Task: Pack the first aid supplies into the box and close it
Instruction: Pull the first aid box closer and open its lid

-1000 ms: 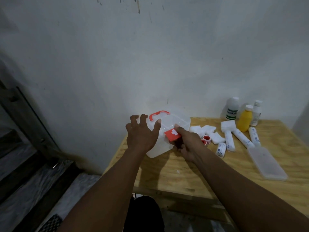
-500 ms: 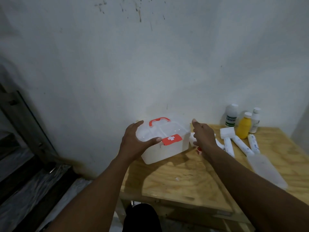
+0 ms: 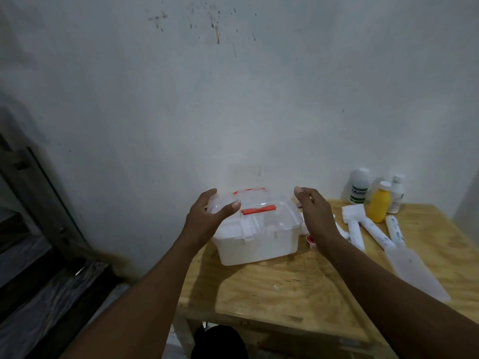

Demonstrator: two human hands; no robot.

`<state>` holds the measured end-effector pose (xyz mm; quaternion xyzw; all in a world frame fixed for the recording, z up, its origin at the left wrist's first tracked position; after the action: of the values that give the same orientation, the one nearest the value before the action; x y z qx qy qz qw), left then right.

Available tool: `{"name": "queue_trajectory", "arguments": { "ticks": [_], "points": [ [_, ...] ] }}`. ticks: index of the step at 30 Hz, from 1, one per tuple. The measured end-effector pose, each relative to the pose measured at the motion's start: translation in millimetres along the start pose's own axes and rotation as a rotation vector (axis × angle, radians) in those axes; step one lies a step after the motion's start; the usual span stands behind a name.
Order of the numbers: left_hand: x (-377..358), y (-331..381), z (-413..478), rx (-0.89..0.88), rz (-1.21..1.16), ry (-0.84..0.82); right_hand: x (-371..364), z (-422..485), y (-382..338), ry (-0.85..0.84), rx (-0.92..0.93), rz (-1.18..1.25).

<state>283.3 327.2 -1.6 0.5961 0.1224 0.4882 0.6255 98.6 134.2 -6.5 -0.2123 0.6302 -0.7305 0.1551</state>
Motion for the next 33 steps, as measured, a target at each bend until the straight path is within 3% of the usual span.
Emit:
{"name": "queue_trajectory", "arguments": {
  "ticks": [6, 9, 14, 20, 27, 33],
  "points": [
    [16, 14, 19, 0.177, -0.261, -0.058, 4, 7, -30, -0.078, 0.100, -0.076],
    [16, 13, 27, 0.223, -0.211, 0.022, -4, 11, -33, -0.123, 0.069, -0.125],
    [10, 6, 34, 0.287, -0.273, 0.236, -11, 21, -30, 0.009, -0.084, -0.091],
    [5, 1, 35, 0.358, -0.564, 0.089, -10, 43, -39, 0.026, -0.288, -0.051],
    [3, 1, 31, 0.286, -0.558, -0.082, -16, 61, -52, -0.031, -0.486, -0.021],
    [13, 9, 42, 0.273, -0.432, 0.117, -16, 62, -48, -0.264, -0.341, -0.034]
  ]
}}
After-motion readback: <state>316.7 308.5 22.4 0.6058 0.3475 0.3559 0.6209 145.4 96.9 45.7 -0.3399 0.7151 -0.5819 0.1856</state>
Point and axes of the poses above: each hand's wrist, its own z-axis towards the middle knuckle, its own x-axis out of the back of the hand, y = z × x, the point moved 5 cm from there along z, towards the middle knuckle, and after that the axes turned 6 degrees about -x, right-handed, at the moved point
